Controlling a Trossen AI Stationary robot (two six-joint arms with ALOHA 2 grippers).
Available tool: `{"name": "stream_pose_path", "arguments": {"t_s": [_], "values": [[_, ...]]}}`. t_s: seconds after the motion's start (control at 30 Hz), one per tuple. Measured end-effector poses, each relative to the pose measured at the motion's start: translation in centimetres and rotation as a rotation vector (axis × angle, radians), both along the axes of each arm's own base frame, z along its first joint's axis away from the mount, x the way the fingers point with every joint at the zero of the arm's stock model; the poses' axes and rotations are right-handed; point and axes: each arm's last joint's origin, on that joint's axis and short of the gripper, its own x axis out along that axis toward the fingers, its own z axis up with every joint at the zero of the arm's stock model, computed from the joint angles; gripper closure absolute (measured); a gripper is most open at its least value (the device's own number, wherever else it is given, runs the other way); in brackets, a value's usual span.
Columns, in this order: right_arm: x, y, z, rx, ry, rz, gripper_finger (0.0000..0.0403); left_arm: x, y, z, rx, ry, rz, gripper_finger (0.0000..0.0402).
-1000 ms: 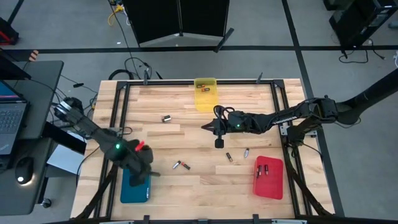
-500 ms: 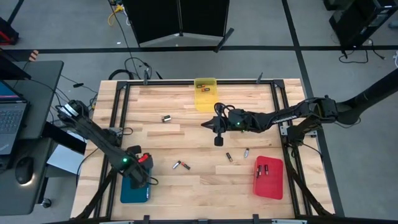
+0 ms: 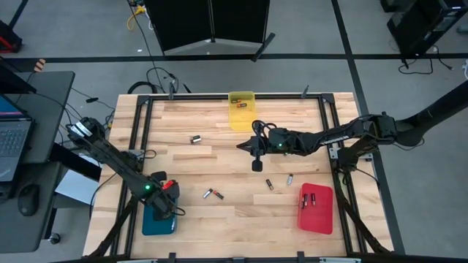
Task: Sort batteries
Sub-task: Put the silver battery into the blue bin, then adjust the blue bin
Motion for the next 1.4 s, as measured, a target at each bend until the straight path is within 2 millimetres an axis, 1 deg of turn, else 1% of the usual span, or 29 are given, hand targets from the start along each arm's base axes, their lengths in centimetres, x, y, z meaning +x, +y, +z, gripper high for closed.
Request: {"name": "stream_pose_path", "arguments": {"t_s": [0.2, 0.27, 0.37, 0.43, 0.53, 0.63, 0.73, 0.83, 0.9, 0.97, 1.03, 1.07, 1.23, 1.3, 1.4], "values": [[0.0, 0.0, 0.0, 0.000, 0.001, 0.000, 0.0388, 0.1, -0.1, 0.0, -0.016, -0.003, -0.001, 0.0350], [0.0, 0.0, 0.0, 0.001, 0.001, 0.000, 0.0384, 0.2, -0.2, 0.2, -0.027, -0.003, -0.004, 0.0329], [0.0, 0.0, 0.0, 0.015, -0.001, -0.005, 0.0370, 0.3, -0.4, 0.5, -0.040, -0.004, -0.004, 0.0279], [0.0, 0.0, 0.0, 0.021, -0.002, -0.007, 0.0360, 0.5, -0.5, 0.8, -0.045, -0.007, 0.000, 0.0252], [0.0, 0.0, 0.0, 0.022, -0.002, -0.007, 0.0347, 0.8, -0.8, 1.7, -0.044, -0.006, -0.002, 0.0234], [0.0, 0.0, 0.0, 0.024, -0.003, -0.008, 0.0336, 1.2, -1.2, 3.1, -0.037, -0.004, -0.022, 0.0233], [0.0, 0.0, 0.0, 0.025, -0.003, -0.009, 0.0328, 1.6, -1.5, 4.6, -0.026, -0.014, -0.028, 0.0241], [0.0, 0.0, 0.0, 0.031, -0.004, -0.011, 0.0325, 2.2, -1.8, 5.6, -0.032, -0.078, -0.035, 0.0265], [0.0, 0.0, 0.0, 0.032, -0.004, -0.011, 0.0328, 2.6, -1.8, 5.7, -0.047, -0.120, -0.033, 0.0295], [0.0, 0.1, 0.0, 0.045, -0.002, -0.013, 0.0333, 3.3, -1.8, 5.7, -0.074, -0.171, -0.047, 0.0335], [-0.1, 0.2, 0.2, 0.068, -0.007, -0.016, 0.0343, 4.3, -1.5, 5.6, -0.098, -0.236, -0.082, 0.0379], [-0.2, 0.4, 0.3, 0.075, -0.001, -0.015, 0.0348, 4.9, -1.3, 5.6, -0.108, -0.274, -0.100, 0.0389], [-0.8, 1.4, 0.6, 0.065, 0.034, -0.027, 0.0378, 7.6, 0.9, 5.0, -0.155, -0.437, -0.181, 0.0393], [-1.1, 1.8, 0.8, 0.052, 0.053, -0.046, 0.0387, 8.2, 1.8, 4.7, -0.171, -0.455, -0.197, 0.0397], [-1.6, 2.1, 1.2, 0.067, 0.067, -0.060, 0.0390, 8.4, 2.7, 4.4, -0.181, -0.447, -0.212, 0.0397]]}}
